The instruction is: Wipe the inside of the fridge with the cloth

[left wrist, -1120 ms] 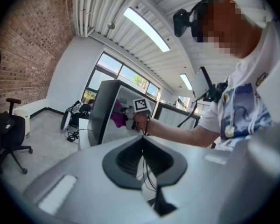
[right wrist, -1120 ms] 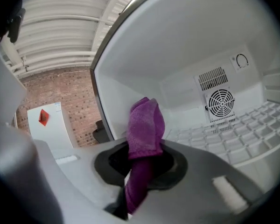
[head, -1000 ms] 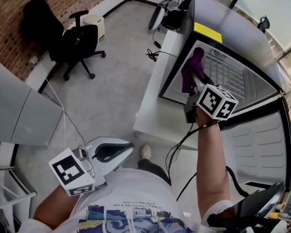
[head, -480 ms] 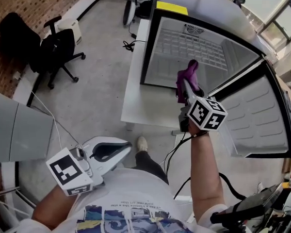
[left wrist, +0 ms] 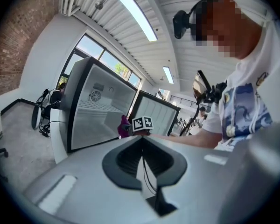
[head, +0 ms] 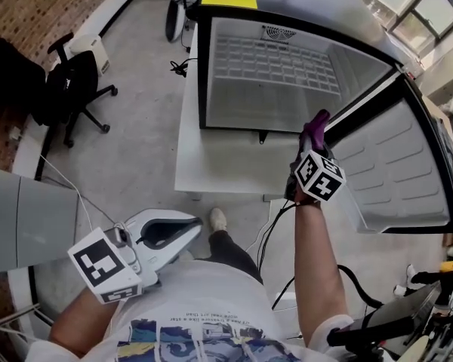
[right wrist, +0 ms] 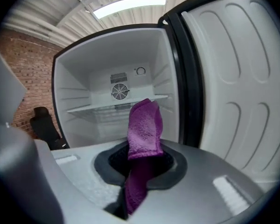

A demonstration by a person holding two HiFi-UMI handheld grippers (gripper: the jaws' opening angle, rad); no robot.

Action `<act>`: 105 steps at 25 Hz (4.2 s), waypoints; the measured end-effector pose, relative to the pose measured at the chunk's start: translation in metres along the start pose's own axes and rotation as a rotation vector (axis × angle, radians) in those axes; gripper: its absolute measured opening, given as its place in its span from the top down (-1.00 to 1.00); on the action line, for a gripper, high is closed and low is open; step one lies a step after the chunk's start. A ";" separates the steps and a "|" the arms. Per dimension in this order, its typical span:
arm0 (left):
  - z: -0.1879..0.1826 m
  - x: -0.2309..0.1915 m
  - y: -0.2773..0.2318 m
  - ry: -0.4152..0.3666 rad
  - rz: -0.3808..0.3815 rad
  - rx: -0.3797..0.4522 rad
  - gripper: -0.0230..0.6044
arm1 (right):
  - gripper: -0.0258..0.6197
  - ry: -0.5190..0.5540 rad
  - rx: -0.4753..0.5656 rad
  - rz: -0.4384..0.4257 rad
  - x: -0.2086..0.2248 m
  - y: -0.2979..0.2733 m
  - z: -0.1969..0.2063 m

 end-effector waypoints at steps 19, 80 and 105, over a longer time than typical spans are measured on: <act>-0.024 -0.035 -0.029 0.021 -0.063 -0.019 0.91 | 0.76 -0.099 -0.012 0.215 0.030 -0.081 -0.006; -0.053 -0.087 -0.074 0.051 -0.210 -0.013 0.91 | 0.75 0.242 0.027 -0.050 0.002 -0.229 -0.044; -0.038 -0.077 -0.043 0.074 -0.271 0.005 0.91 | 0.75 0.290 0.039 -0.218 -0.078 -0.226 -0.035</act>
Point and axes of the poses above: the fingertips, and each gripper's own axes: y backward along the fingers, x to its right, z out of its underside, the point moved 7 cm from there along y, backward along the fingers, and after that the axes turned 3 degrees about -x, right-handed, at the moved point
